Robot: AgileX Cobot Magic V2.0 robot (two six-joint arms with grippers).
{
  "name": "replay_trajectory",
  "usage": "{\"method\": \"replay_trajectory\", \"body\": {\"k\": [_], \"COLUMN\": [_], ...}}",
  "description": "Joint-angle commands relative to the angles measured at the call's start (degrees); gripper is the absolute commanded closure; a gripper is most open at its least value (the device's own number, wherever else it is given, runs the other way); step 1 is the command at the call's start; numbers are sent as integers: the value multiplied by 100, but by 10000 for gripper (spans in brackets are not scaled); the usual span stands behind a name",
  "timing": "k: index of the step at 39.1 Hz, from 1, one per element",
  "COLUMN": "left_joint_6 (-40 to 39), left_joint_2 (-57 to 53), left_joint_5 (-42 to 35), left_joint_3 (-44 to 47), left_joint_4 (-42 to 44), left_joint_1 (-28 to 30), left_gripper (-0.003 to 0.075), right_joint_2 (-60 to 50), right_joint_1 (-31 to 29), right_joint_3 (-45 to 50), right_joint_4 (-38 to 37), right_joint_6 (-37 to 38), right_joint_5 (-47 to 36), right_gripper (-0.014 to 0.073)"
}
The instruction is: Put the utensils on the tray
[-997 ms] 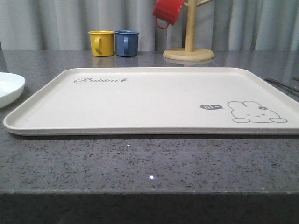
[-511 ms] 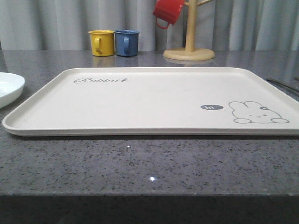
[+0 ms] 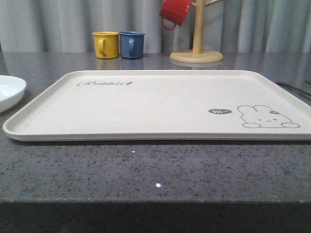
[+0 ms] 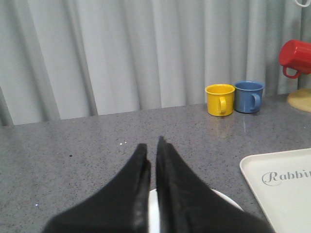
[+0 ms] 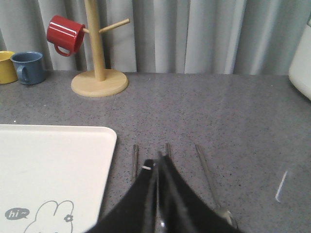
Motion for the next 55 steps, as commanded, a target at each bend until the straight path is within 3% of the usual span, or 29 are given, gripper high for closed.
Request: {"method": "replay_trajectory", "body": {"k": [1,5,8,9,18,24,27,39,49,55], "left_joint_6": [-16,-16,-16,-16,-16,-16,-16,154,164,303], "left_joint_2": [70,70,70,70,128,858,1354,3710,4971,5471], "left_joint_5": [-446,-467,-467,-467,-455,-170,294,3340,4278,4498], "left_joint_3": [-214,-214,-214,-214,-237,-552,-884,-2539,-3158,-3214], "left_joint_4": [-55,-193,-193,-193,-410,-460,-460,-220,-220,-285], "left_joint_1": [16,16,16,16,16,-207,-382,-1101,-1379,-1430], "left_gripper": [456,164,40,20,64,118,132,133,134,202], "right_joint_2": [88,88,88,88,88,88,88,88,88,88], "right_joint_1": [-40,-40,-40,-40,-40,-40,-40,-40,-40,-40], "right_joint_3": [-209,-209,-209,-209,-209,-209,-209,-209,-209,-209], "right_joint_4": [-6,-84,-202,-245,-245,-245,-245,-245,-245,-245], "right_joint_6": [-42,-42,-42,-42,-42,-42,-42,-42,-42,-42], "right_joint_5": [-392,-392,-379,-385,-385,-385,-385,-379,-379,-379], "right_gripper": [333,79,-64,-66,-48,-48,-48,-48,-48,-48]}}
